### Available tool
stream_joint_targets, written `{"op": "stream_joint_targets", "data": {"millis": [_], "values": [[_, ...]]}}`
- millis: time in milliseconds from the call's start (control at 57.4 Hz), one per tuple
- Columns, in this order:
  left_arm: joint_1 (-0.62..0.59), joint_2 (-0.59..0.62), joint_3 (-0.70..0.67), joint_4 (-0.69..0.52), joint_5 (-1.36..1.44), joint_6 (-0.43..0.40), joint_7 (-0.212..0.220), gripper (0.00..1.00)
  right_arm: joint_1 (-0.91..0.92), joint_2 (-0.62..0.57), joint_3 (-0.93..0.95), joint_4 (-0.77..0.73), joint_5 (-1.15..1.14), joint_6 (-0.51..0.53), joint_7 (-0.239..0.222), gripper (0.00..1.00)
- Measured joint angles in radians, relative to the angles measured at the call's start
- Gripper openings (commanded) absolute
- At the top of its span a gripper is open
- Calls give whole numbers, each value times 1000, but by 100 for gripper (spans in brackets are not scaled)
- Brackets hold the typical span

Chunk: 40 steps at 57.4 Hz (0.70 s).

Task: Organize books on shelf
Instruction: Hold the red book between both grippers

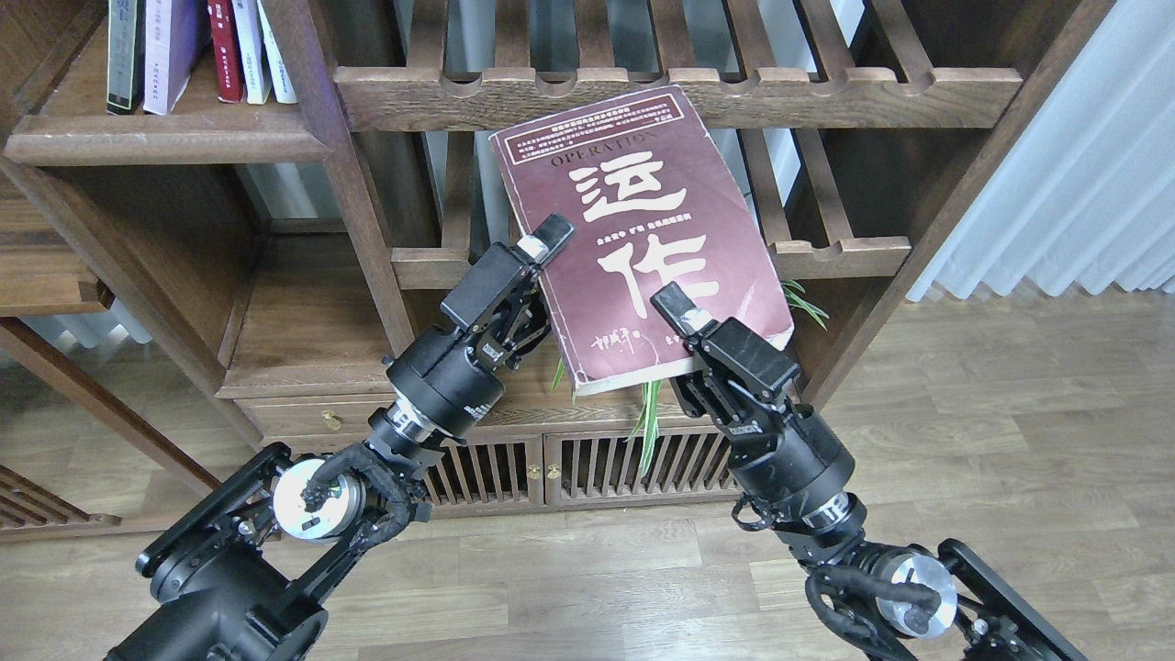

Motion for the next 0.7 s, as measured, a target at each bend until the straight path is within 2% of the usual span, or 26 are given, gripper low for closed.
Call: {"op": "stream_joint_targets", "data": {"millis": [105,348,488,557,697], "values": [[0,4,-3,0,-4,-1,26,95,2,-1,-2,-7,-1,0,-1,4],[-2,7,-25,-1,-35,-1,119,89,10,-3,-2,-30,-3,0,-2,4],[-2,12,-27,-1,-36,-1,155,78,20,1,-2,-38,-4,0,-2,4],[-2,17,-28,-1,-37,0,172,76,24,2,-2,-38,-4,0,-2,4],[-3,21,-29,-1,-37,0,189,64,29,3,-3,-40,-4,0,-10,4]]}}
